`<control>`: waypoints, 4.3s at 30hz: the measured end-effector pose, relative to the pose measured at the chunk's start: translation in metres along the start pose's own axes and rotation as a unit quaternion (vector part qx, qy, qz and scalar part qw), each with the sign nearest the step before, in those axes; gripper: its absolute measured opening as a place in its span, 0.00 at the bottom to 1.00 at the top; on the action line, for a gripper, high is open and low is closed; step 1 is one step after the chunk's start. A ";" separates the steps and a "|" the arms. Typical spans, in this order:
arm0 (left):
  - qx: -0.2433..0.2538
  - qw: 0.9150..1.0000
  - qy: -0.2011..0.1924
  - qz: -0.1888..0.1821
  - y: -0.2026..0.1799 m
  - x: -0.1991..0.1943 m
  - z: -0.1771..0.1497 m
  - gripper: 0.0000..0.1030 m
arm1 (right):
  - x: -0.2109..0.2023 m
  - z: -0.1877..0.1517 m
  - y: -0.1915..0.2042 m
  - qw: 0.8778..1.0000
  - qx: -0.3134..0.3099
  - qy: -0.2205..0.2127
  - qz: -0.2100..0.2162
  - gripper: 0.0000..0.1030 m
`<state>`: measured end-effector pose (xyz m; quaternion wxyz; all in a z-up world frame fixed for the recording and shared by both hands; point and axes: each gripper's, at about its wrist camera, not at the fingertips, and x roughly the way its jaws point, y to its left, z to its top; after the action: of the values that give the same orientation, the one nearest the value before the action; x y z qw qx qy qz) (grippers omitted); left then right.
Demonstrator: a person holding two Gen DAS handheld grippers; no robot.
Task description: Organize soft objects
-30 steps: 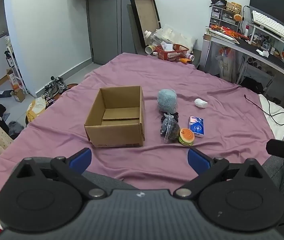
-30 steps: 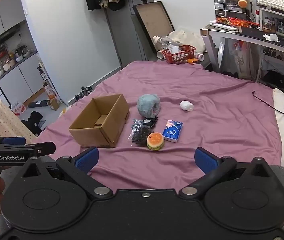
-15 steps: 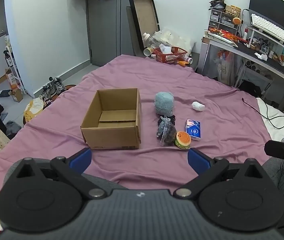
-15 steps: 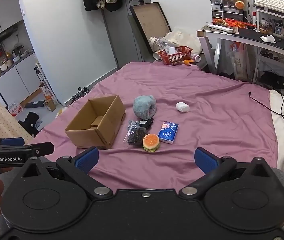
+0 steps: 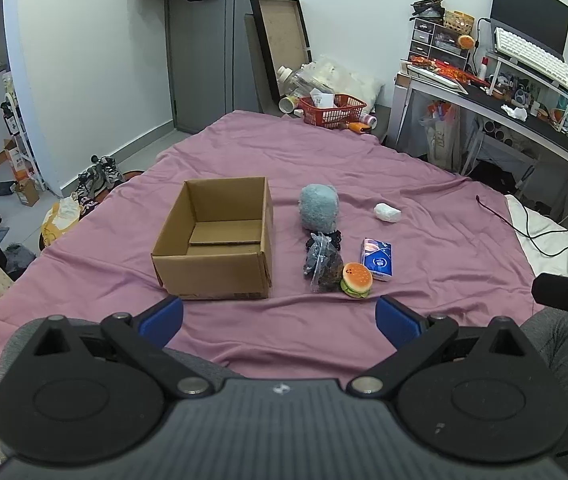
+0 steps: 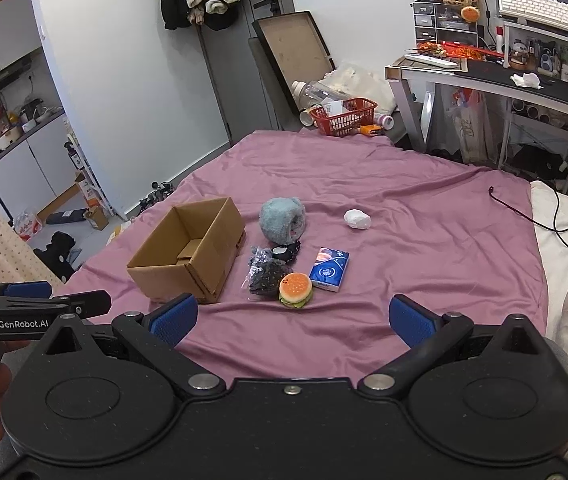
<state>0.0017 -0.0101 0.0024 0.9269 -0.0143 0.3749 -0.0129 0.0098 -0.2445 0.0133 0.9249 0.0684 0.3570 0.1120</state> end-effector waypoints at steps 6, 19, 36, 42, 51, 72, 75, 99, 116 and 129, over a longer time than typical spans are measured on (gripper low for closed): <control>0.001 1.000 -0.001 -0.004 -0.002 0.000 -0.002 0.99 | -0.003 -0.002 -0.002 1.000 0.003 -0.001 -0.003 1.00; -0.009 1.000 -0.002 -0.008 -0.007 0.004 0.000 0.99 | -0.007 -0.003 -0.007 1.000 -0.002 0.000 -0.007 1.00; -0.013 1.000 -0.006 -0.009 -0.008 0.000 0.000 0.99 | -0.008 -0.003 -0.008 1.000 -0.002 0.000 -0.006 1.00; -0.015 1.000 -0.008 -0.010 -0.009 -0.001 -0.001 0.99 | -0.008 -0.003 -0.008 1.000 -0.005 -0.002 -0.005 1.00; -0.020 1.000 -0.009 -0.010 -0.010 -0.001 -0.001 0.99 | -0.005 -0.001 -0.009 1.000 -0.007 0.000 -0.003 1.00; -0.030 0.999 -0.010 -0.021 -0.026 0.027 0.015 0.98 | 0.030 0.009 -0.032 1.000 -0.006 0.015 0.011 1.00; -0.031 0.999 -0.004 -0.023 -0.028 0.038 0.017 0.97 | 0.036 0.013 -0.038 1.000 -0.001 0.014 0.021 1.00; -0.039 0.997 0.051 -0.036 -0.063 0.142 0.041 0.82 | 0.129 0.029 -0.100 0.992 0.096 0.068 0.038 0.99; -0.055 0.989 0.134 -0.010 -0.071 0.229 0.038 0.59 | 0.209 0.016 -0.128 0.968 0.192 0.144 0.078 0.82; -0.073 0.985 0.154 -0.035 -0.072 0.269 0.025 0.58 | 0.262 0.010 -0.141 0.944 0.252 0.183 0.110 0.81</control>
<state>0.2117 -0.0910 -0.1640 0.8535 -0.0929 0.5123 -0.0201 0.2282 -0.3139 -0.1774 0.7782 0.3164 0.5267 0.1303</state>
